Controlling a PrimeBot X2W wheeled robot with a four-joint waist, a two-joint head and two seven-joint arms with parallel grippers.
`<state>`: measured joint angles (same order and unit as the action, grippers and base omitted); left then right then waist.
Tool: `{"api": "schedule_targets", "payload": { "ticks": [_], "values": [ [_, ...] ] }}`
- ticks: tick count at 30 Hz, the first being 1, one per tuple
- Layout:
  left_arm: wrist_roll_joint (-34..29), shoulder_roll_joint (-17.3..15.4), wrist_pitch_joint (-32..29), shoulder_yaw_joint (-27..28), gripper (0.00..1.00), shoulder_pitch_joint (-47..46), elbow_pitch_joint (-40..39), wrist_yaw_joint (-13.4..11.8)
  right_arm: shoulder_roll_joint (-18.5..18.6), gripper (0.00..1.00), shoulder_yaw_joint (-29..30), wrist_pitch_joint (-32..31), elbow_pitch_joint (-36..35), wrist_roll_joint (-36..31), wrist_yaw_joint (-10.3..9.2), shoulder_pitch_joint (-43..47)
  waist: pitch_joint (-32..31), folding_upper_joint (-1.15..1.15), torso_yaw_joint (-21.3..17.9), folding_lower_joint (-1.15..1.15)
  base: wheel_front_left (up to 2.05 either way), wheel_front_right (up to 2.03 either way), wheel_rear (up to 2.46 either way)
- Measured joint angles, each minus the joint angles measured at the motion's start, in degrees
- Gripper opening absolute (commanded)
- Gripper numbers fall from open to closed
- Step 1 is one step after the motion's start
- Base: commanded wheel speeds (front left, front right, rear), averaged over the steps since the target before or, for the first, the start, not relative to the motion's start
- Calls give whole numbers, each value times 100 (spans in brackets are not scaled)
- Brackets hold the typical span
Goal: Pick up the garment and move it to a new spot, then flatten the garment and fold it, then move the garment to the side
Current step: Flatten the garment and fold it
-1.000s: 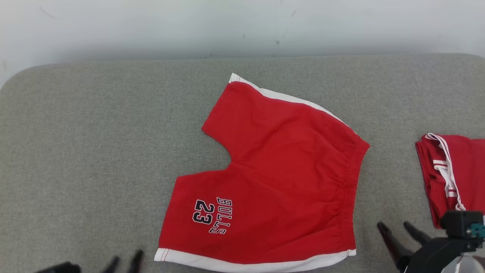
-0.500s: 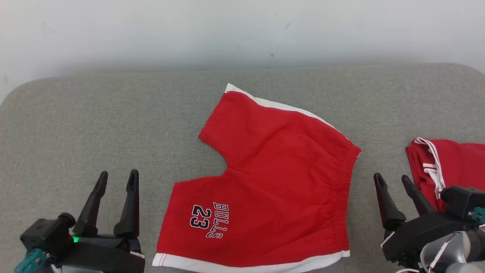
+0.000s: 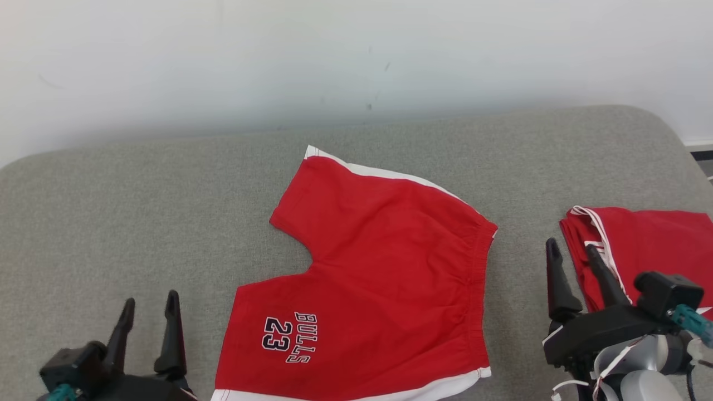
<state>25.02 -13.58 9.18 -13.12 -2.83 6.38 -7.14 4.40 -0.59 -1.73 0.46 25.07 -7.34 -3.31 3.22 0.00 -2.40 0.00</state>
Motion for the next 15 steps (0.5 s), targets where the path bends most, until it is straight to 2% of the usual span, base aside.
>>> {"api": "schedule_targets", "payload": {
  "ticks": [5, 15],
  "values": [
    [-160, 187, -10, -23, 100, 57, 204, 1, 3, 100, -149, 183, 270, 0, 142, 0, -150, 0, -42, 0, 0, 0, 0],
    [-224, 186, -18, 122, 100, 264, 337, 1, 7, 100, -309, 438, 516, -42, 385, -14, -252, 0, 7, 0, 0, 0, 0]
  ]
}}
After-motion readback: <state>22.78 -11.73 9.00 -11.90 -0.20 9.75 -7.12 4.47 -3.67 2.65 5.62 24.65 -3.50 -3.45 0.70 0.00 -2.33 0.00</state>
